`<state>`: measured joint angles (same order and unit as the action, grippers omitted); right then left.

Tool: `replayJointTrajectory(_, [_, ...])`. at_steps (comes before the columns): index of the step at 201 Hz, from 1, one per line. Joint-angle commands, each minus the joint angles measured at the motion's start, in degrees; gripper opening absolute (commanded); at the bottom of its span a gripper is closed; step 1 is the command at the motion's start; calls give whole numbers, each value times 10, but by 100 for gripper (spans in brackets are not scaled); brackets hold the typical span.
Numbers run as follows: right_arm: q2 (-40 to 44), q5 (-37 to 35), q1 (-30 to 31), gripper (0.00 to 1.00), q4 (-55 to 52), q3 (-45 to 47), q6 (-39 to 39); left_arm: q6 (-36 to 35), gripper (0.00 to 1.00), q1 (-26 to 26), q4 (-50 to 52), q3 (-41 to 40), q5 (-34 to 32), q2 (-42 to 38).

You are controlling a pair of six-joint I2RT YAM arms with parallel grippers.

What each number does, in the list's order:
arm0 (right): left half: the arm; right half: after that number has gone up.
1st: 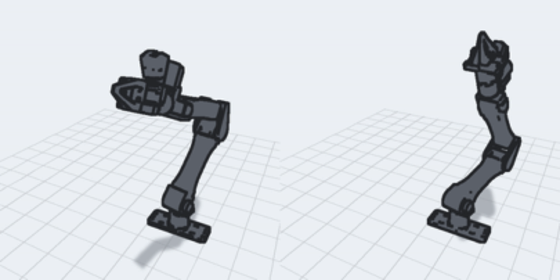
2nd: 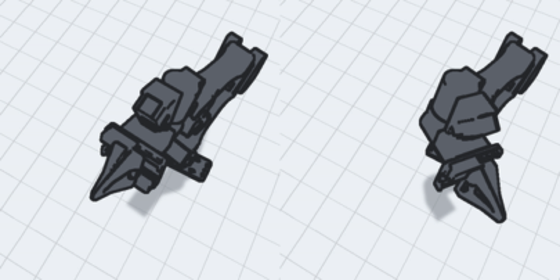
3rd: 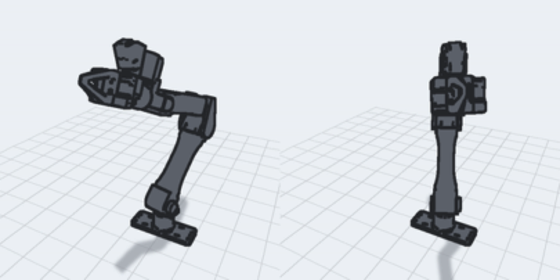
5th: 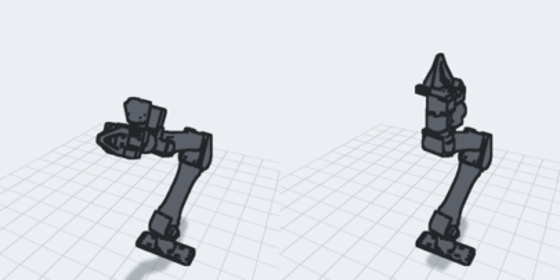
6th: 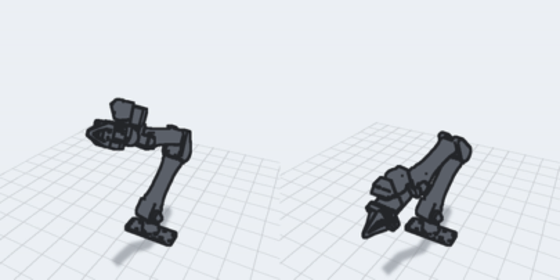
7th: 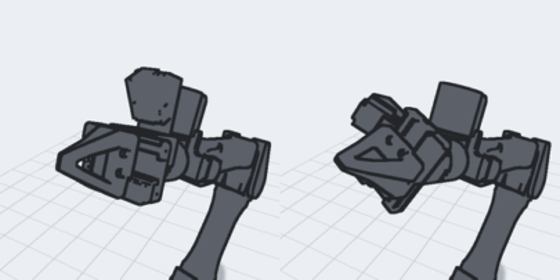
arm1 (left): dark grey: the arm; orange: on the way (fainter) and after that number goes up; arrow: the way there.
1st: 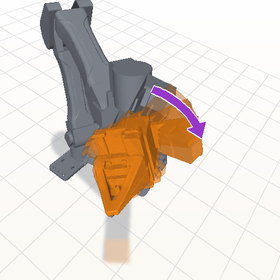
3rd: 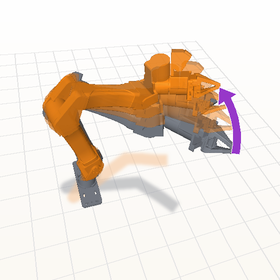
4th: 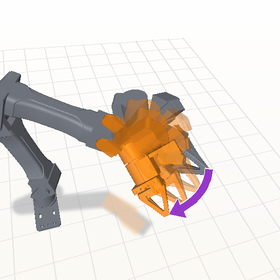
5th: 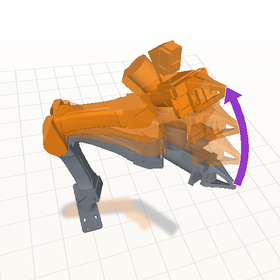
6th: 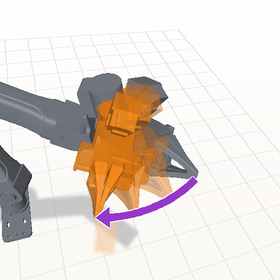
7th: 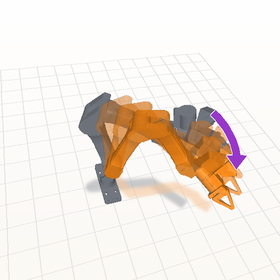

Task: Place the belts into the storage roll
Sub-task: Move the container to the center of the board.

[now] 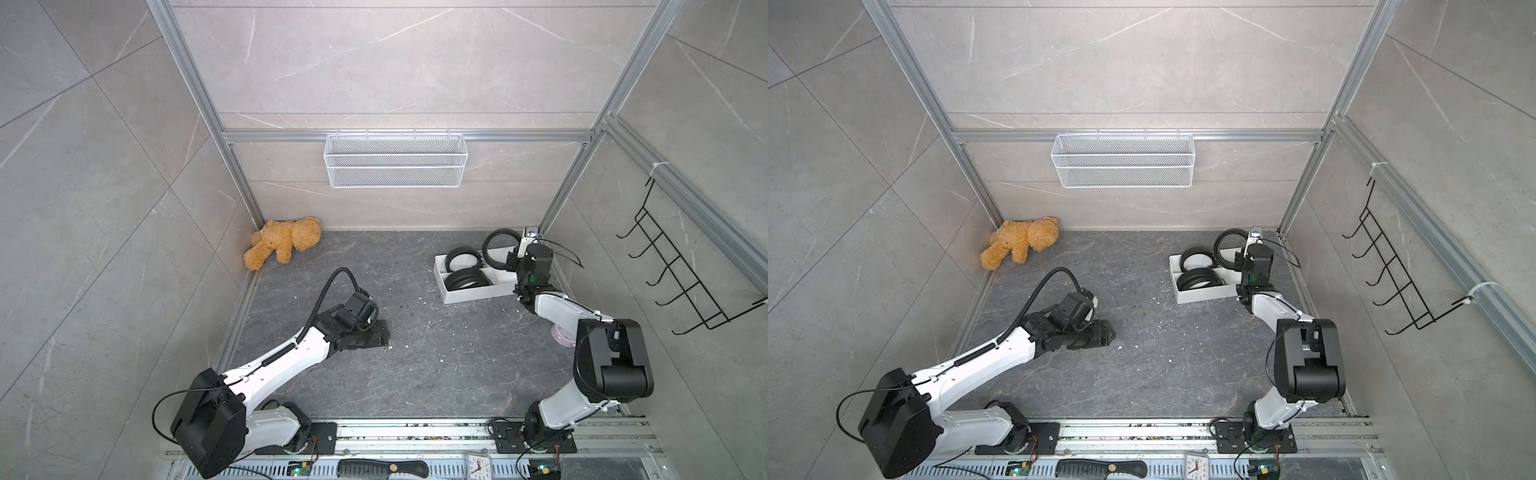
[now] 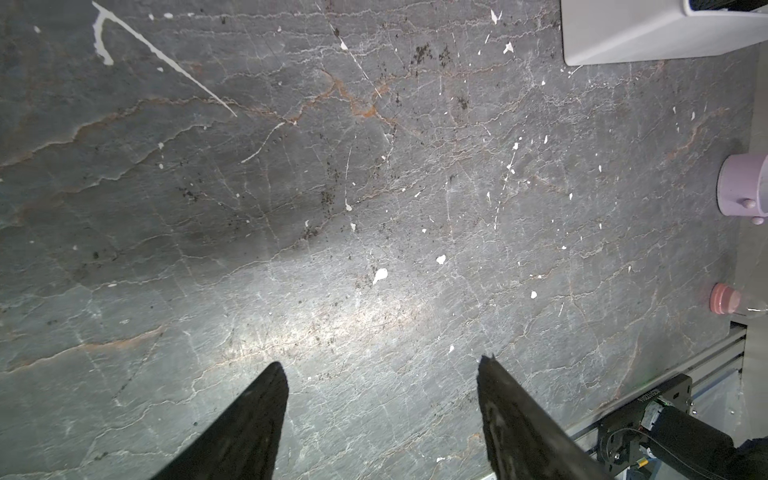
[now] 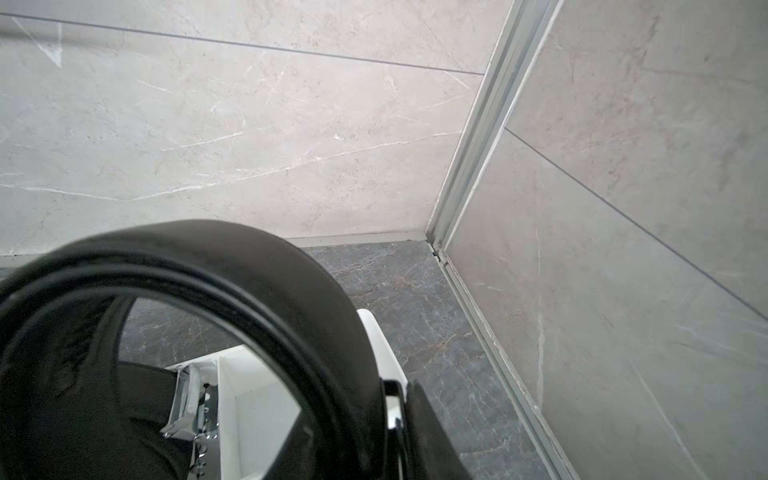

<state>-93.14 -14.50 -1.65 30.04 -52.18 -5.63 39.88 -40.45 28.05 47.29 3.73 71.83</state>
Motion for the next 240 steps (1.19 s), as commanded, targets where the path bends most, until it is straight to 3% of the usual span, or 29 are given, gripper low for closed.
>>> replayJointTrajectory(1, [-18,36,-40,0,130,20,34,-4,75,3,-12,3,16,7])
replayJointTrajectory(23, [-36,112,-68,0,209,44,32,-2,75,3,-8,3,13,-1])
replayJointTrajectory(40, [-48,152,-78,0,199,32,53,-2,75,4,-5,2,10,-6])
replayJointTrajectory(88, [-64,222,-112,0,229,49,200,2,75,5,-16,4,11,3])
replayJointTrajectory(130, [-90,252,-133,0,238,56,250,2,75,5,-20,7,14,9])
replayJointTrajectory(186, [-81,264,-133,0,183,83,249,1,75,6,-27,6,11,9])
replayJointTrajectory(240, [-71,232,-82,0,111,91,224,0,75,6,-32,5,11,12])
